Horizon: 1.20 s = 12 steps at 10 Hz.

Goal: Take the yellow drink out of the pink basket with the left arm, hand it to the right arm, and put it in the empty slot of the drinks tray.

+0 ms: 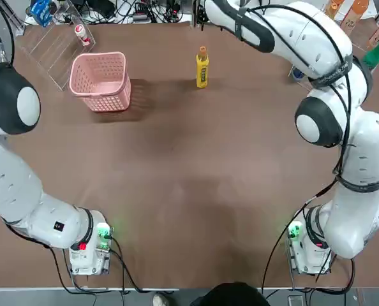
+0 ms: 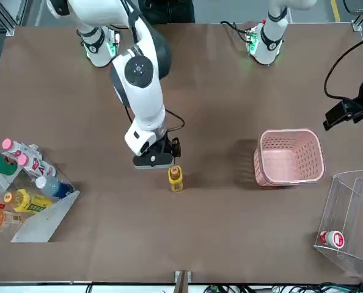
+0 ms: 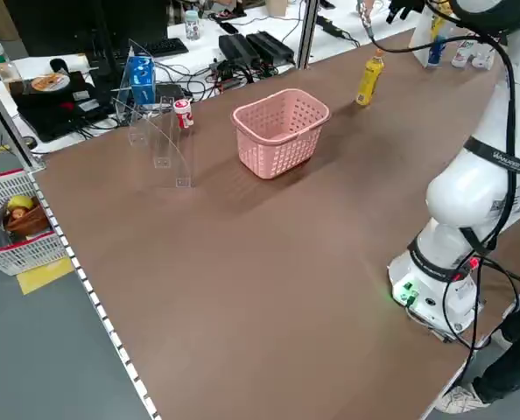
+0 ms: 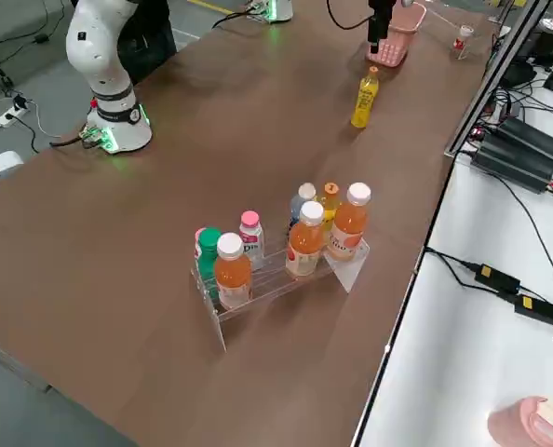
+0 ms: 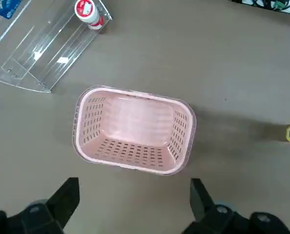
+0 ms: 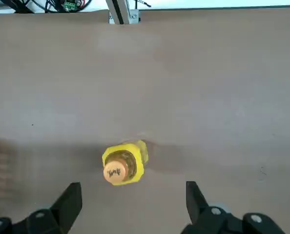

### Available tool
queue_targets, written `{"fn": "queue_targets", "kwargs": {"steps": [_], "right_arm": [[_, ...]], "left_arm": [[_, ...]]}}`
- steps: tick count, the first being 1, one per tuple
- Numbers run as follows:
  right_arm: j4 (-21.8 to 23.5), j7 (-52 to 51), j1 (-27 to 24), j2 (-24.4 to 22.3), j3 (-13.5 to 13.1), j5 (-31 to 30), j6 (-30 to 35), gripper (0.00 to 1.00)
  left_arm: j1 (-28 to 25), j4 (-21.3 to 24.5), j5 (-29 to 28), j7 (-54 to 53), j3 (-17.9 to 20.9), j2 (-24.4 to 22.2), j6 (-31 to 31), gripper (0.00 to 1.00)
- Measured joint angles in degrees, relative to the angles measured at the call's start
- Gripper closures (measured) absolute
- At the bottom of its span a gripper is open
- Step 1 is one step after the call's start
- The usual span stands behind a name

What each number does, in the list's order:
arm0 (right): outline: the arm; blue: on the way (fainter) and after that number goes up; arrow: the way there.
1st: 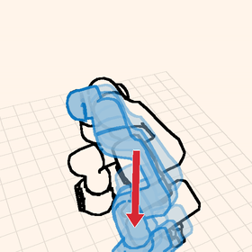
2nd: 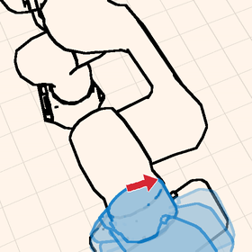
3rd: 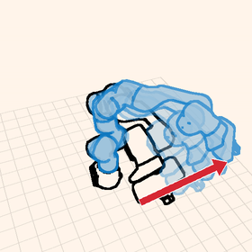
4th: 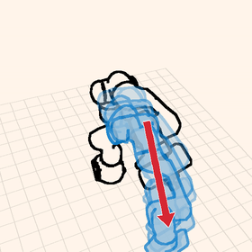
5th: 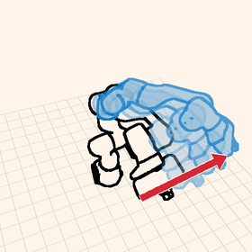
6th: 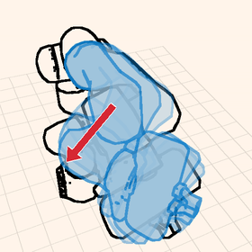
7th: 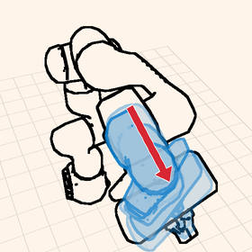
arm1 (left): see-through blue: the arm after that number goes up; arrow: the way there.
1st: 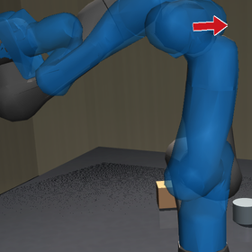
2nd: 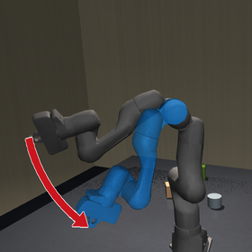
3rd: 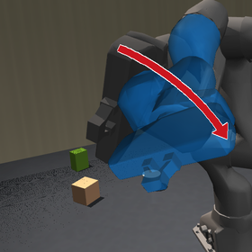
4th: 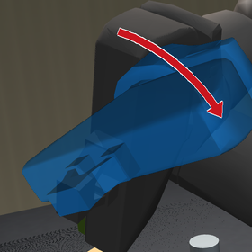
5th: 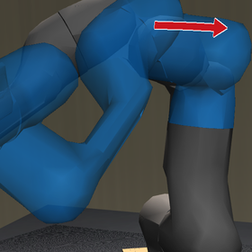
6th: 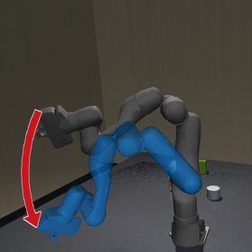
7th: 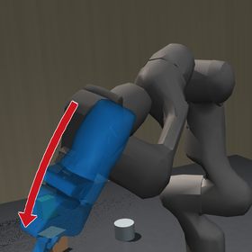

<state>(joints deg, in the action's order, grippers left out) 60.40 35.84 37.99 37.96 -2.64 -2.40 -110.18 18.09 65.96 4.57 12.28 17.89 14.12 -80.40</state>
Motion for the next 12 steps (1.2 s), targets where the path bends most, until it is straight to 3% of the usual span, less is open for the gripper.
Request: {"fn": "queue_targets", "kwargs": {"steps": [5, 7, 9, 12], "right_arm": [[0.00, -0.16, 1.95, 5.41, 0.18, 0.00, -1.28, 0.07], [-0.11, -0.11, 3.09, 5.71, 0.15, 0.00, -1.46, 0.11], [-0.14, -0.12, 3.16, 5.87, 0.00, 0.00, -1.60, 0.22], [-0.14, -0.13, 2.71, 6.56, -0.49, 0.00, -4.14, 0.27]], "left_arm": [[-0.12, 0.01, 0.02, -7.47, 1.98, -0.32, 1.69, 0.00], [-0.12, 0.01, 0.02, -7.72, 1.98, -0.57, 1.97, 0.00], [-0.12, 0.03, 0.02, -7.73, 1.99, -0.57, 1.98, 0.00], [-0.03, 0.02, 0.02, -7.72, 1.97, -0.84, 1.98, 0.00]]}}
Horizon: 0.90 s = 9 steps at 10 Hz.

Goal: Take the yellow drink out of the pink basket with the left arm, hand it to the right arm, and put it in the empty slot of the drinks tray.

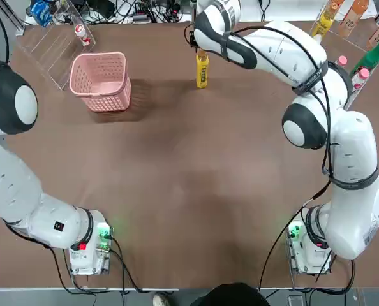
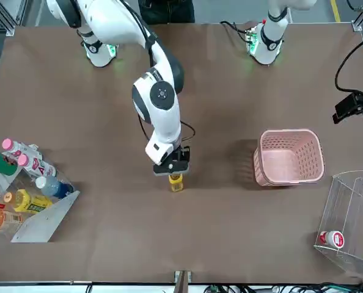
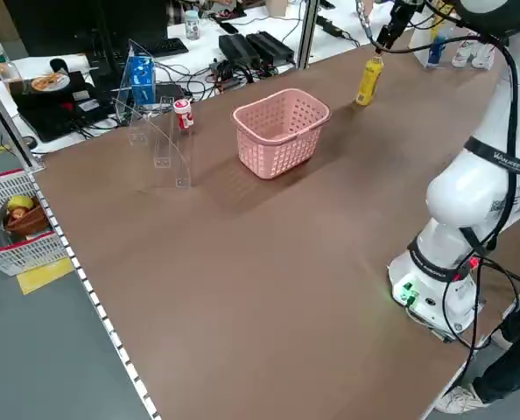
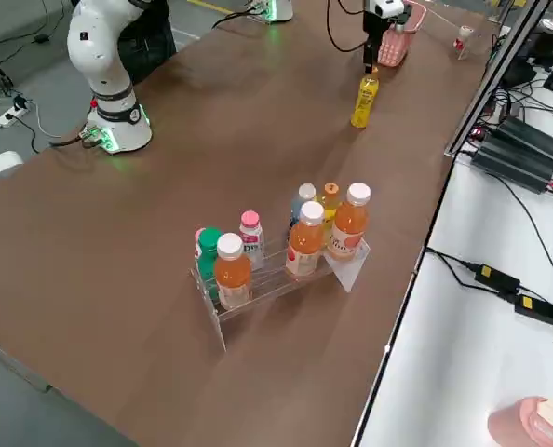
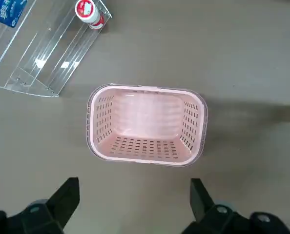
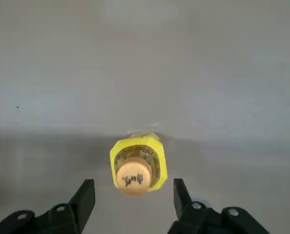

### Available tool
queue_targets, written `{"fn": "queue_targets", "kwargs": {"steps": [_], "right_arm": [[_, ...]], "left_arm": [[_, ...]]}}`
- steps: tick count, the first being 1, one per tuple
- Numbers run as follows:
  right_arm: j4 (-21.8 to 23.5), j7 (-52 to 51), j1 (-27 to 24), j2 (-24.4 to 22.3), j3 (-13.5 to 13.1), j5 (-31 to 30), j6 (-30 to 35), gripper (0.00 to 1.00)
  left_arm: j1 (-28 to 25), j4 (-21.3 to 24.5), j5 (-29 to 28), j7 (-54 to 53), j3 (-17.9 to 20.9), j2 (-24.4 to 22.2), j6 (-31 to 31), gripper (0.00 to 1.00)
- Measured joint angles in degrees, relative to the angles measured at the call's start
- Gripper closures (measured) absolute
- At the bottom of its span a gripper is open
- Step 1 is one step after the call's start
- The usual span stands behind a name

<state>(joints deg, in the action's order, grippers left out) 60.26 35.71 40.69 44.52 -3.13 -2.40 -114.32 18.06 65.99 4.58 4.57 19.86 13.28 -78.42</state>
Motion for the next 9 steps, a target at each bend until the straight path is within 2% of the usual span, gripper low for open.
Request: {"fn": "queue_targets", "kwargs": {"steps": [2, 3, 4, 5, 9], "right_arm": [[0.00, 0.00, -0.03, 1.15, -0.02, 0.00, -1.37, 0.29], [-0.01, 0.00, -0.03, 1.68, -0.03, 0.00, -2.09, 0.30], [-0.03, 0.00, -0.03, 2.00, -0.03, 0.00, -2.25, 0.31], [-0.06, 0.00, -0.03, 2.12, -0.12, 0.00, -2.26, 0.39], [-0.47, -0.02, 0.03, 2.14, -0.99, -0.01, -2.03, 0.44]], "left_arm": [[-1.12, -0.01, 0.00, 0.05, -0.43, -1.30, 0.03, 0.00], [-3.53, 0.02, 0.00, 0.05, -2.73, -1.85, 0.10, 0.00], [-6.96, 0.03, 0.00, 0.05, -6.66, -2.16, 0.13, 0.00], [-9.47, 0.03, 0.00, 0.08, -9.66, -2.34, 0.13, 0.00], [-15.30, 0.03, 0.00, 0.10, -16.14, -3.32, 0.13, 0.00]]}}
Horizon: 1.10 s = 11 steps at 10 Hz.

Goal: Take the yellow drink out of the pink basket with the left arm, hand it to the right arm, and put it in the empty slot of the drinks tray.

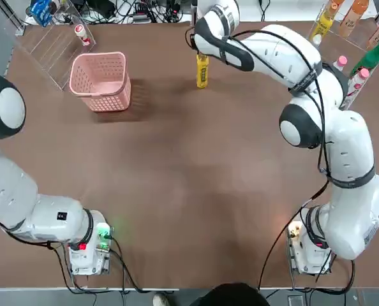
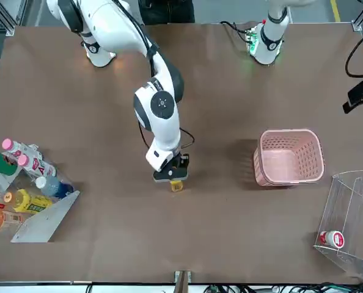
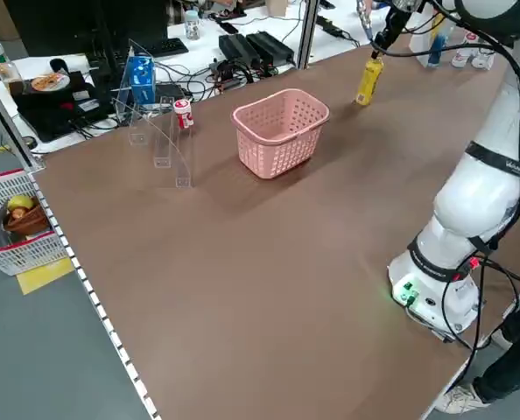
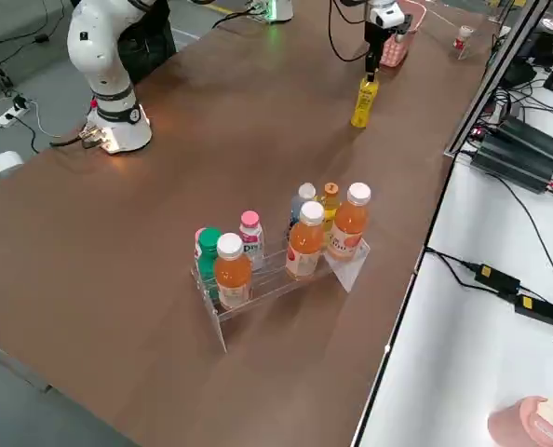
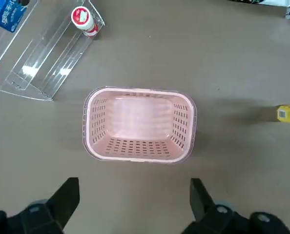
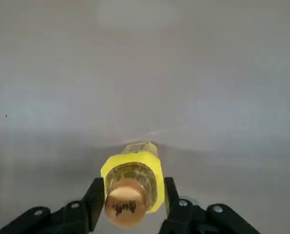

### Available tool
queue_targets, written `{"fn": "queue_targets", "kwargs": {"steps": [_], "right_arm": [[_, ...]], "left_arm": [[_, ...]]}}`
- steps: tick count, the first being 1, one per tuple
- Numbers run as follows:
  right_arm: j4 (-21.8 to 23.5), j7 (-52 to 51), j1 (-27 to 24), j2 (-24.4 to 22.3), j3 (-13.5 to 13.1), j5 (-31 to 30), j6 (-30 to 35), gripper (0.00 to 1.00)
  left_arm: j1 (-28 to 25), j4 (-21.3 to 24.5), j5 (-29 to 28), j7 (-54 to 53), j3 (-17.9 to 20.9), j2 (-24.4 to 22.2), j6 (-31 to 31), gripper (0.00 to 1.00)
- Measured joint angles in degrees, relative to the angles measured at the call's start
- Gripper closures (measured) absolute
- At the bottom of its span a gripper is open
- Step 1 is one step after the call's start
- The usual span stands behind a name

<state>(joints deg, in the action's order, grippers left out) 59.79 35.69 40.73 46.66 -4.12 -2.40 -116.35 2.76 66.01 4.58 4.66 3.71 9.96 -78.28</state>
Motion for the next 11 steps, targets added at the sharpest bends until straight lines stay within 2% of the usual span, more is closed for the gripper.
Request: {"fn": "queue_targets", "kwargs": {"steps": [4, 5, 6, 7, 11], "right_arm": [[0.00, 0.06, 0.22, 0.01, -0.03, 0.00, 0.05, 0.50], [-0.01, 0.06, 0.22, 0.01, -0.03, 0.00, 0.06, 0.53], [-0.01, 0.06, 0.23, 0.01, -0.02, 0.00, 0.06, 0.61], [-0.04, 0.07, 0.26, 0.01, -0.03, 0.01, 0.06, 0.65], [-0.18, 0.07, 0.25, 0.00, -0.04, 0.11, 0.07, 0.66]], "left_arm": [[-0.25, 0.00, 0.00, 0.00, -0.46, -1.07, 2.57, 0.00], [-0.24, 0.00, 0.00, 0.00, -0.68, -1.19, 3.18, 0.00], [-0.22, 0.00, 0.00, 0.00, -0.80, -1.20, 3.26, 0.00], [-0.22, 0.01, 0.00, 0.00, -0.84, -1.20, 3.27, 0.00], [-0.21, 0.14, 0.00, -0.06, -0.78, -1.20, 3.27, 0.00]]}}
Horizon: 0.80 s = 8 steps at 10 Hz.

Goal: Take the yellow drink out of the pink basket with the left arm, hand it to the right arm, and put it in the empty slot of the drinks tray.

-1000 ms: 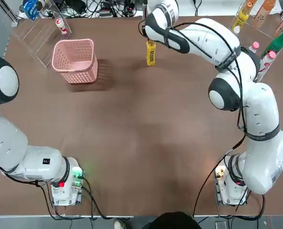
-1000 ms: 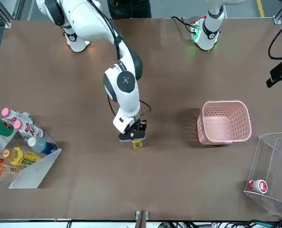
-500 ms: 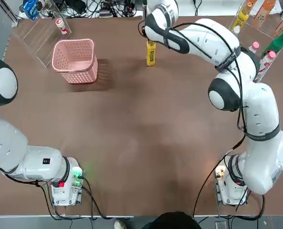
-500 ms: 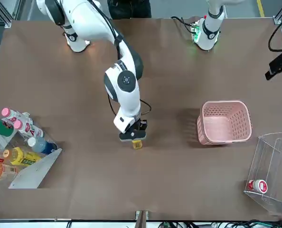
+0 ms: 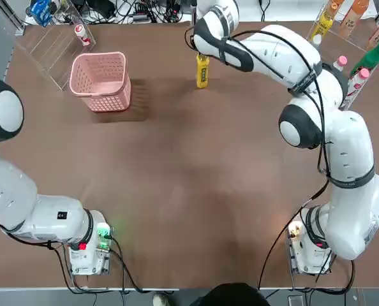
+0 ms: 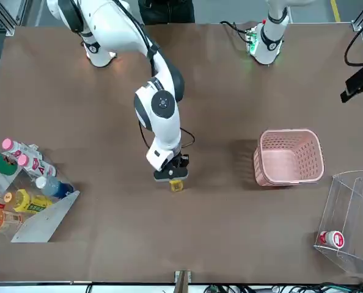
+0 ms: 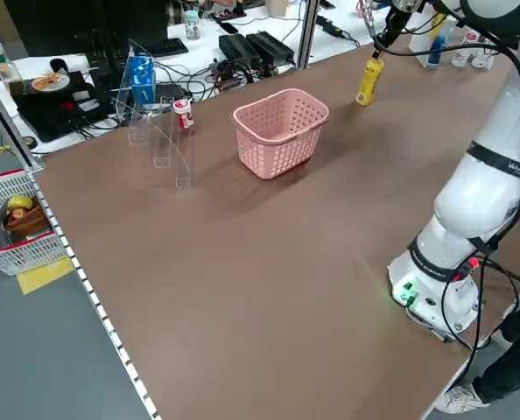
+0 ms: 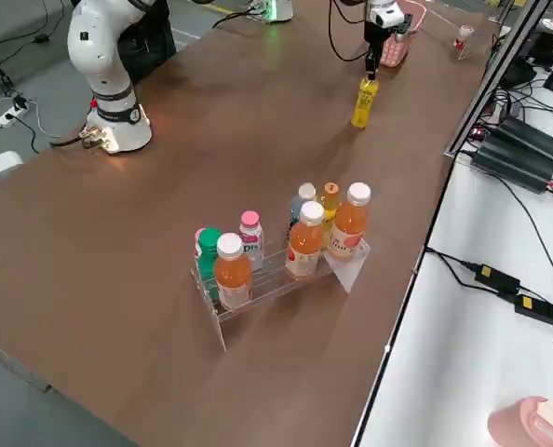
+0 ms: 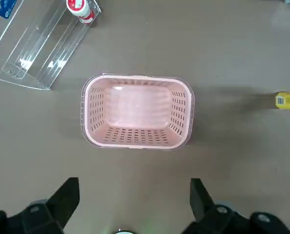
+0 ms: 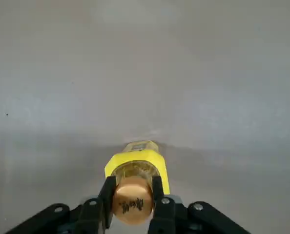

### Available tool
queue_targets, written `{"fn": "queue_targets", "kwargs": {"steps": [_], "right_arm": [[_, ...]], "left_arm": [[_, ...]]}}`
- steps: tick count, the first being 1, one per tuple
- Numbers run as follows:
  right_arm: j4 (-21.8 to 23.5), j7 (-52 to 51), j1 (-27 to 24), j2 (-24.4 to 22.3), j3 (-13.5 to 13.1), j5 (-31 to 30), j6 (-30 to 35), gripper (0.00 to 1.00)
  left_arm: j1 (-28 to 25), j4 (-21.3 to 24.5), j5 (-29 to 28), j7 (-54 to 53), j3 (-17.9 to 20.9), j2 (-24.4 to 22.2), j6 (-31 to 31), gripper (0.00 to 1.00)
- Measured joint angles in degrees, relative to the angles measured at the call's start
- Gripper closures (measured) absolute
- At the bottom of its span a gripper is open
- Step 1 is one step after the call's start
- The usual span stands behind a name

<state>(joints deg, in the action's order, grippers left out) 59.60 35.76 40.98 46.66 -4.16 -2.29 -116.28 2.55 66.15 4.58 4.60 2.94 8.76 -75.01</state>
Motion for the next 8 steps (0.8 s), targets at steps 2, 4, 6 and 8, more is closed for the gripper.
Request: {"fn": "queue_targets", "kwargs": {"steps": [2, 4, 6, 8], "right_arm": [[-0.53, 0.00, 0.00, -1.63, -0.09, 0.23, 3.85, 0.66], [0.71, -0.01, -0.20, -7.92, -0.44, 0.37, 9.89, 0.66], [8.12, -0.01, -1.18, -17.34, -0.79, 0.39, 11.64, 0.66], [16.40, -0.06, -4.20, -26.16, -1.08, 0.39, 11.72, 0.66]], "left_arm": [[0.13, 0.09, 0.00, 0.02, 0.00, 0.00, 0.00, 0.00], [0.30, 0.13, -0.57, 0.03, -0.04, 0.01, 0.00, 0.00], [0.63, 0.24, -1.96, 0.05, -0.15, 0.03, 0.00, 0.00], [1.03, 0.30, -2.38, 0.12, -0.24, 0.05, -0.01, 0.00]]}}
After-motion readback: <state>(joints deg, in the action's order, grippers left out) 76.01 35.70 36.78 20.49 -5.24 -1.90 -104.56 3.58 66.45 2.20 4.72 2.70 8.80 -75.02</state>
